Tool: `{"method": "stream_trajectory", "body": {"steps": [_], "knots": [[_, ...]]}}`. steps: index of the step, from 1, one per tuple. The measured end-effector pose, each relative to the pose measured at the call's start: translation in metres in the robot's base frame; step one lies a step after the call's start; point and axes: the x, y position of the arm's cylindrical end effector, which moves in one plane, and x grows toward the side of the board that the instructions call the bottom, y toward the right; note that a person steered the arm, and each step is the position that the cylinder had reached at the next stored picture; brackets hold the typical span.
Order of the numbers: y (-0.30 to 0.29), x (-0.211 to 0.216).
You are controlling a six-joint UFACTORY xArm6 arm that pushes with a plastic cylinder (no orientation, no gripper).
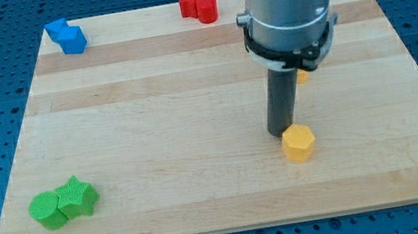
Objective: Move the yellow hexagon to the bottom right of the board
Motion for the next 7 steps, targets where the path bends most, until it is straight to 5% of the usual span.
{"method": "stream_trajectory", "body": {"steps": [2, 7], "knots": [[-0.011, 0.032], [0.083, 0.053]]}}
